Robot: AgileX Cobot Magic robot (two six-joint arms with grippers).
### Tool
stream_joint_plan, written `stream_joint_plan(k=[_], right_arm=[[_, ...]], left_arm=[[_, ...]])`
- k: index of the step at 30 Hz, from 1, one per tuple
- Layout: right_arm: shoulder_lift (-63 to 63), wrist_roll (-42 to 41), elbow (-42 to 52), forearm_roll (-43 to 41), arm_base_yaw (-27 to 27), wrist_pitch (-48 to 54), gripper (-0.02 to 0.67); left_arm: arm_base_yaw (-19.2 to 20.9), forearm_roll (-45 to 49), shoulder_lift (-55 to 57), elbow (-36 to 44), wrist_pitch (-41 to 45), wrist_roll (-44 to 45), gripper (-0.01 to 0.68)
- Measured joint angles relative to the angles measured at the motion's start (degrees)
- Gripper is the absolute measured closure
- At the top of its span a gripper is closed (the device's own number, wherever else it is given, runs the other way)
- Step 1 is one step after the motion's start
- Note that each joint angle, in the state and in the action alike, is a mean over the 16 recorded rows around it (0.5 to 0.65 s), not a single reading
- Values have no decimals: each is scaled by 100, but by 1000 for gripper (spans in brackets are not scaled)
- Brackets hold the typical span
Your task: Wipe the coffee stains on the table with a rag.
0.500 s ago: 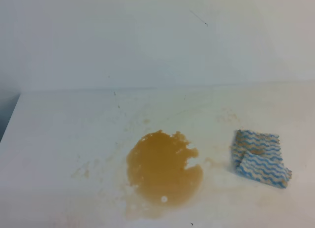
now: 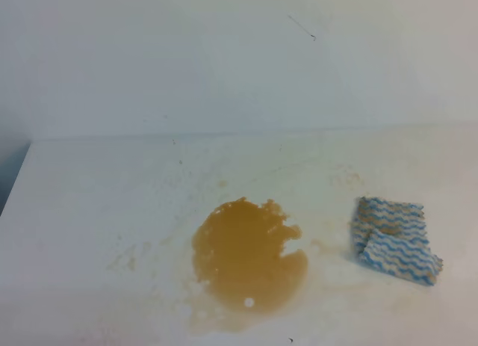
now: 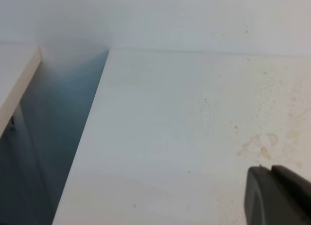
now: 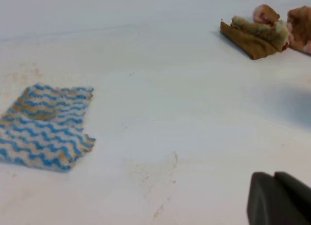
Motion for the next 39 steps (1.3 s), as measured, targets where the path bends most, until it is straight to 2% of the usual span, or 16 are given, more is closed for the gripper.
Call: stream_joint_plan(k=[25, 32, 39], right_arm=[[0, 1, 10, 0, 0, -226, 651], [0, 5, 22, -3, 0, -966, 651], [0, 29, -9, -12, 0, -2329, 651]], left_arm=[[0, 0, 0, 0, 0, 0, 673], [0, 0, 11, -13, 6, 0, 673], [0, 0, 11, -13, 6, 0, 673]])
